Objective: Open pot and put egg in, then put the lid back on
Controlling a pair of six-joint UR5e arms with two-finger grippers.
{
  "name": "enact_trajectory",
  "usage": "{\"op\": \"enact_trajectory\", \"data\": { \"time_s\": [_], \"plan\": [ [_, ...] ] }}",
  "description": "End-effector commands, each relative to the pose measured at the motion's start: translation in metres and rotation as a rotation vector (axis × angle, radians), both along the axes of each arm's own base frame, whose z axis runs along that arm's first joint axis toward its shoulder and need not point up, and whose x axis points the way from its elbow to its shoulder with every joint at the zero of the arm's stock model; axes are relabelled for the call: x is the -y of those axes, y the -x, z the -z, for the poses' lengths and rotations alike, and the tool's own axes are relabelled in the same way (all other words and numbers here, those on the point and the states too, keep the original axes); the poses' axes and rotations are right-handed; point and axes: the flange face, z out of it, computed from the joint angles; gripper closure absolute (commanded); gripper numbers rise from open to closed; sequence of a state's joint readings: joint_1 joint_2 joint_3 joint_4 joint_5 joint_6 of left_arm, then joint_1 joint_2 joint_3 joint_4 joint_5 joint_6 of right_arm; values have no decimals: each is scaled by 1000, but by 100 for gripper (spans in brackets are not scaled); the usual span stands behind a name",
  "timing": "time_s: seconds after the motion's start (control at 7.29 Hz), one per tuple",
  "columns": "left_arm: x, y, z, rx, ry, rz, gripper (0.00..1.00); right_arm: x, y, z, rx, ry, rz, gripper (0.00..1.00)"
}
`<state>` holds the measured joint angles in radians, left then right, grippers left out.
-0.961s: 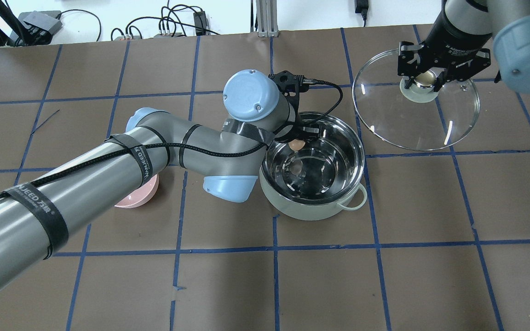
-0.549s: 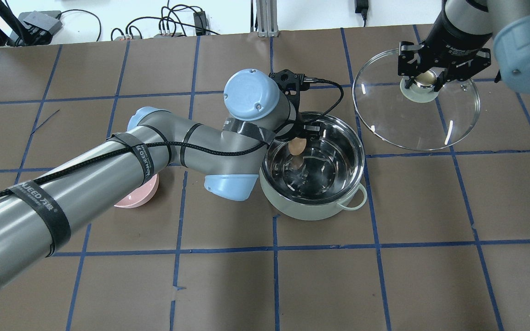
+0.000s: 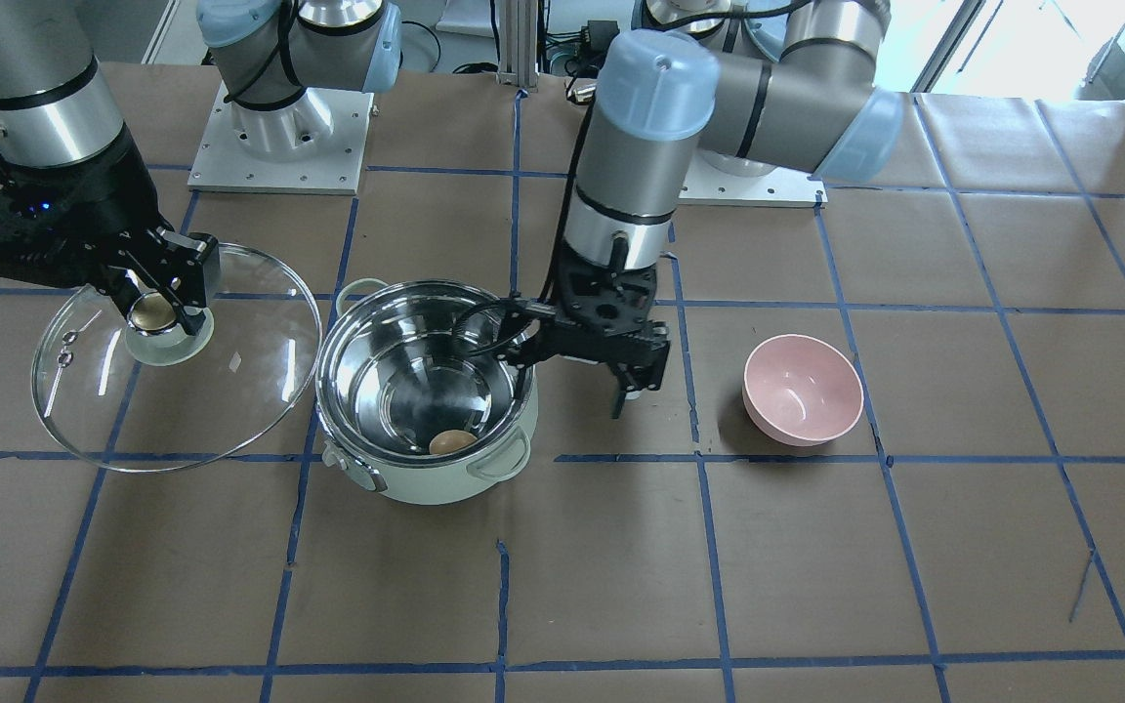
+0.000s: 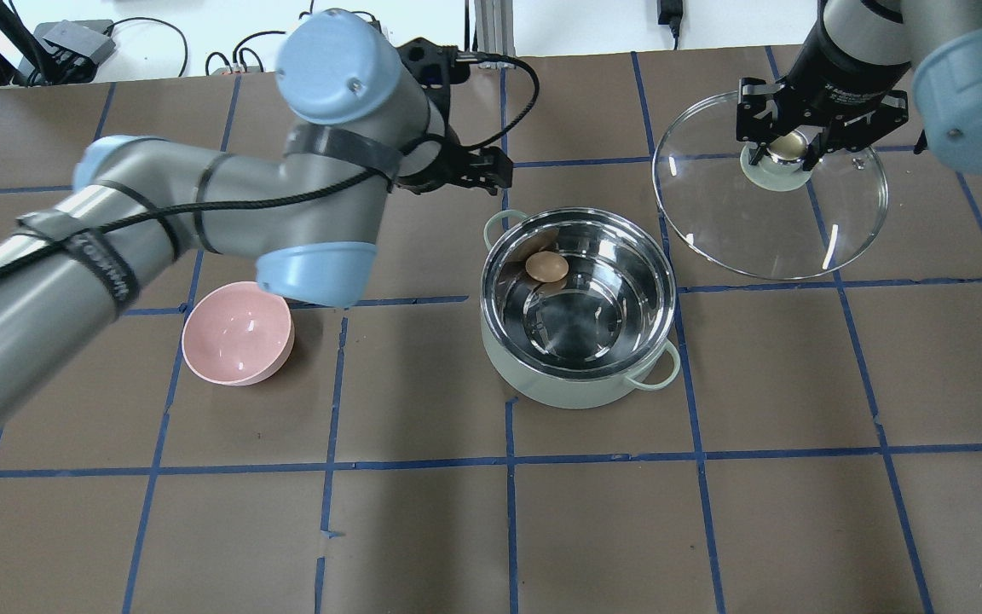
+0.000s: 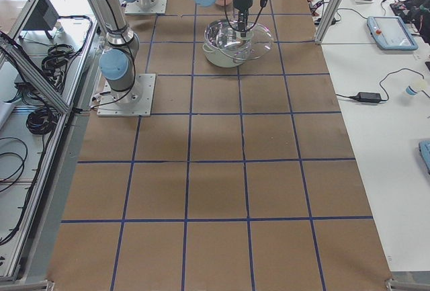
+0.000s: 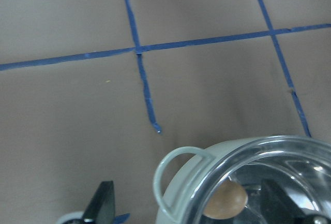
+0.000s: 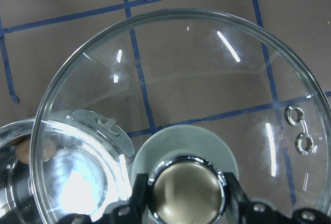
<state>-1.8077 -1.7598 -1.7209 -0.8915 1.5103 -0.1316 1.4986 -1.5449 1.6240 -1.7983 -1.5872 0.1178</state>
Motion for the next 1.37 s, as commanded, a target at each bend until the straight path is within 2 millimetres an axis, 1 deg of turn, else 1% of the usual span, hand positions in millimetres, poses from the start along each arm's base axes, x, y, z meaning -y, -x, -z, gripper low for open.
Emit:
{"op": "enact_trajectory", "data": {
  "time_s": [0.0,0.14,0.27,0.41,0.55,0.69,0.82,0.96,1.1,1.24],
  "plan": [
    [-19,-88,-45,51,-152,-87,0,0,0,-1,-1,3,-1,72],
    [-32,-121,-67,60,-212,-120,0,0,0,-1,1,2,-1,72],
    [-39,-144,-94,62,-277,-147,0,0,0,0,-1,-1,-1,72],
    [-50,-154,-133,63,-324,-167,0,-1,0,0,-1,0,-1,72],
    [-59,-157,-156,143,-336,-180,0,-2,-2,0,2,-1,5,72],
    [-57,-155,-153,160,-340,-177,0,-4,-6,6,4,-13,2,72],
    [-55,-155,-153,161,-334,-178,0,-5,-21,14,6,-27,-21,72],
    [-53,-154,-148,159,-332,-162,0,-8,-56,21,45,-28,-32,72],
    [-53,-155,-144,161,-334,-151,0,-9,-92,36,71,-43,18,73],
    [-52,-155,-144,153,-326,-152,0,-11,-124,49,65,-44,-12,73]
  ]
}}
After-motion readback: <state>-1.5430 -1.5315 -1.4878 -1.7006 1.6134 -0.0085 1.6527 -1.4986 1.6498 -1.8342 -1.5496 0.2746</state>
